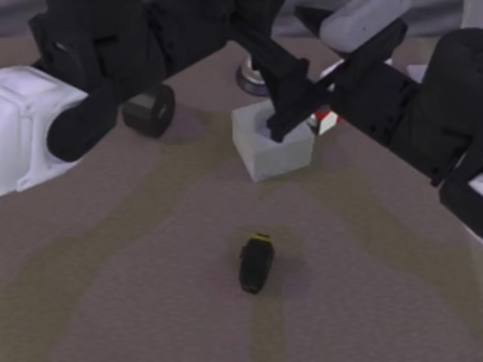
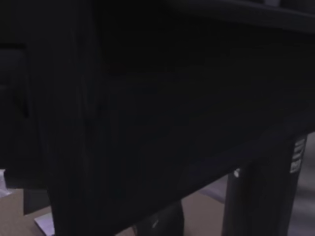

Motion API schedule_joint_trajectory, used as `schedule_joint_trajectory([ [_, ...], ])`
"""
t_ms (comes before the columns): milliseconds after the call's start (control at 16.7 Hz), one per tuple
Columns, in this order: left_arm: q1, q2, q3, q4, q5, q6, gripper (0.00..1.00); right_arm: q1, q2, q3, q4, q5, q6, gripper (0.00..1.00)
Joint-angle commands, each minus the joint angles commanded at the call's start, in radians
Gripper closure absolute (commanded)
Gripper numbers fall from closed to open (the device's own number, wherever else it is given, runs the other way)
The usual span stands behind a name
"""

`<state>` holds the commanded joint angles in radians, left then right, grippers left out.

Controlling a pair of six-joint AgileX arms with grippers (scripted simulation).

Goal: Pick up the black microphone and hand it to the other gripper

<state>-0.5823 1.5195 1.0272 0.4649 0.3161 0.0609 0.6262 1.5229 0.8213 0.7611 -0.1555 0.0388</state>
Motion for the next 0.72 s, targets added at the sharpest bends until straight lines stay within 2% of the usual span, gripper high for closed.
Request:
schedule_joint_trajectory([
  [420, 0.002, -0.008, 0.009, -0.002, -0.008, 0.007, 1.0, -0.006, 0.007, -0.013, -0.001, 0.006, -0.005, 0.0],
  [720, 0.09, -0.056, -0.036, -0.011, 0.067, 0.008, 1.0, -0.027, -0.155, -0.144, -0.03, -0.018, -0.005, 0.0],
])
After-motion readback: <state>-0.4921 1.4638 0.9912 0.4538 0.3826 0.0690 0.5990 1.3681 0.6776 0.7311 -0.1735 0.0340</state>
